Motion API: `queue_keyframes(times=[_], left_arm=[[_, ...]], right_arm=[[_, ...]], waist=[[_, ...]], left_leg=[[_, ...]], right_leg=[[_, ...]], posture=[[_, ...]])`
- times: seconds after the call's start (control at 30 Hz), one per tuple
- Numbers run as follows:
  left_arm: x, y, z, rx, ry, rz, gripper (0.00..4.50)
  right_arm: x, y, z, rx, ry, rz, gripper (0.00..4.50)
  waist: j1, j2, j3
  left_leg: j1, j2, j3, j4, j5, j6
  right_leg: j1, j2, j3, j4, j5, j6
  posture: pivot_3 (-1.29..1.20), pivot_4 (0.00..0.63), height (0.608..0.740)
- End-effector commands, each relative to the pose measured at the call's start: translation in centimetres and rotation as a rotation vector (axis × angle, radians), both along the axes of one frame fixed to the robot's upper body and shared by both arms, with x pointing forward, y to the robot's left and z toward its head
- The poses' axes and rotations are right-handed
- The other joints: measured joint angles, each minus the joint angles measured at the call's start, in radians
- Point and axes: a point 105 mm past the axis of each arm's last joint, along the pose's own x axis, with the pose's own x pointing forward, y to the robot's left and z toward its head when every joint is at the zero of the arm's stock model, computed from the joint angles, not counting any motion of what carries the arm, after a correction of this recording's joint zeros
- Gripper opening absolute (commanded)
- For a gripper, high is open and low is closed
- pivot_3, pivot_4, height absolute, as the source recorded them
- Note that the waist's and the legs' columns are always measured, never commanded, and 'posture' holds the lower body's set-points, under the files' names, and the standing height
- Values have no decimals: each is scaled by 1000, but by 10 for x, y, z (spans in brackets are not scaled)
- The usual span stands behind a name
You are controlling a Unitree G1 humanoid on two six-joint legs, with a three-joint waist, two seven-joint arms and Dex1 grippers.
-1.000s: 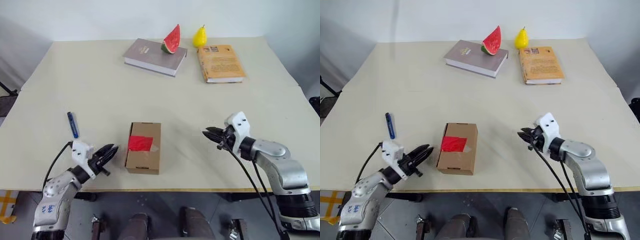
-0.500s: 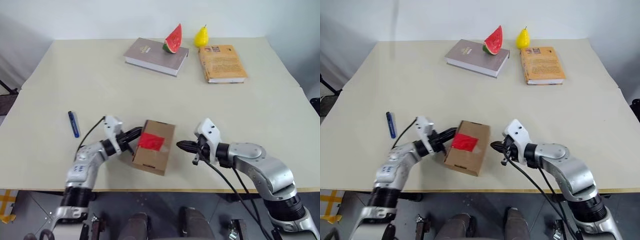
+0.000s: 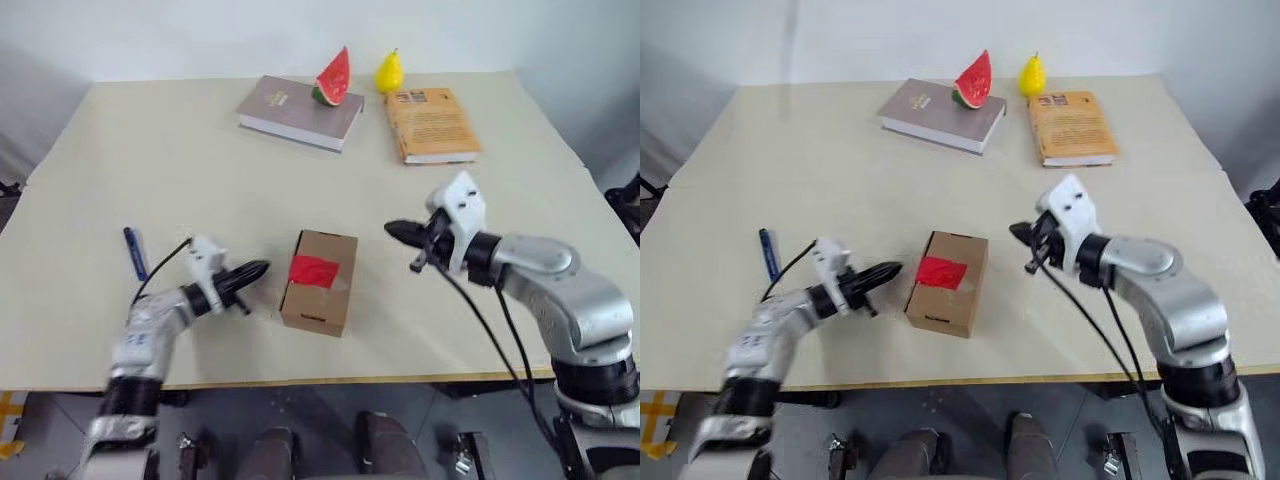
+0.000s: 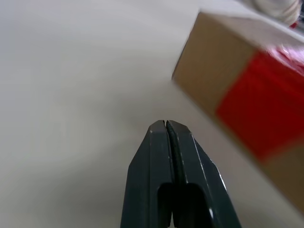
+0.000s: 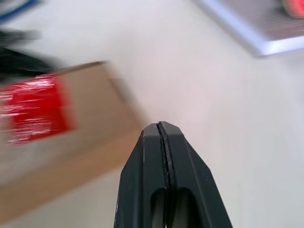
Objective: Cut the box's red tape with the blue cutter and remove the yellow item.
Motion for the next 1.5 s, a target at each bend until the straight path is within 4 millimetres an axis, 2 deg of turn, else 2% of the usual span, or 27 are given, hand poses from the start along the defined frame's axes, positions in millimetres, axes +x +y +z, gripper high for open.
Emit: queue_keyframes(times=[0.03, 0.1, 0.17, 0.2, 0.3, 0.43, 0.5, 0.6, 0.73, 0.87, 0.97, 1.27, 1.37, 1.5], left_arm=[[-32, -5, 1, -24, 92, -83, 34], [-67, -18, -6, -50, 225, -184, 34], [-92, -33, -8, -72, 304, -267, 34], [-96, -37, -8, -76, 317, -280, 34], [-104, -56, -9, -96, 353, -312, 34], [-107, -75, -5, -127, 363, -333, 34], [-103, -79, -4, -133, 346, -318, 34], [-85, -77, -1, -137, 274, -237, 34], [-57, -65, 2, -140, 181, -97, 34], [-40, -66, -1, -121, 141, -68, 34], [-25, -77, 0, -125, 110, -81, 34], [4, -120, 13, -137, -6, -172, 34], [9, -138, 16, -148, -6, -242, 34], [16, -145, 16, -131, -19, -277, 34]], right_arm=[[18, 7, -1, -45, -19, 44, 0], [39, 14, -8, -74, -9, 66, 0], [55, 21, -14, -99, 0, 86, 0], [59, 23, -15, -106, 1, 92, 0], [72, 42, -24, -141, 48, 167, 0], [76, 62, -28, -145, 80, 246, 0], [67, 73, -34, -169, 111, 330, 0], [56, 72, -39, -216, 140, 391, 0], [39, 55, -42, -272, 177, 422, 0], [24, 34, -44, -327, 204, 408, 0], [5, 15, -44, -357, 240, 380, 0], [-49, -15, -55, -438, 351, 319, 0], [-62, -18, -56, -446, 377, 301, 0], [-70, -16, -55, -434, 387, 279, 0]], waist=[[-2, 0, 0], [-12, 0, 0], [-13, 0, 0], [-12, 0, 0], [-6, 0, 1], [-9, 0, 0], [-9, 0, 0], [-9, 0, 0], [3, 0, 0], [14, 0, 0], [19, 0, 0], [44, 0, 1], [46, -1, 1], [41, -2, 1]], left_leg=[[0, 0, 0, 0, 0, 0], [0, -1, 0, 0, 0, 0], [0, -1, 1, 0, 0, 1], [0, -1, 1, -1, 0, 1], [-1, 0, -1, 0, 0, 0], [-1, -1, -1, 1, 0, 0], [-1, -1, -1, 0, 0, 0], [-1, -1, -1, 0, 0, 0], [-1, -3, -2, 2, 0, 0], [-1, -2, 0, 4, 0, 0], [-1, -2, 1, 6, 0, 0], [-3, -3, 3, 11, -1, 1], [-5, -3, 3, 12, -2, 2], [-6, -3, 4, 14, -2, 2]], right_leg=[[0, 0, 1, 0, 0, 0], [0, -1, 4, -1, 0, 0], [0, -2, 9, -1, 0, 0], [0, -2, 10, -1, 0, 0], [0, -1, 8, -1, 0, 0], [0, 0, 7, 0, 0, 0], [0, 0, 7, 1, 0, 0], [0, 1, 5, 1, 0, 0], [0, 1, 1, 1, 0, 0], [0, 1, -1, -1, 0, 0], [0, 2, -1, -1, 0, 0], [0, 1, -1, -2, 0, 1], [0, 1, -2, -3, 1, 1], [0, 1, -2, -2, 1, 2]], posture=[[0, 150, 740], [0, 150, 740], [0, 150, 740], [0, 150, 740], [0, 150, 740], [0, 150, 740], [0, 150, 740], [0, 150, 740], [0, 150, 740], [0, 150, 740], [0, 150, 740], [0, 150, 740], [0, 150, 740], [0, 150, 740]])
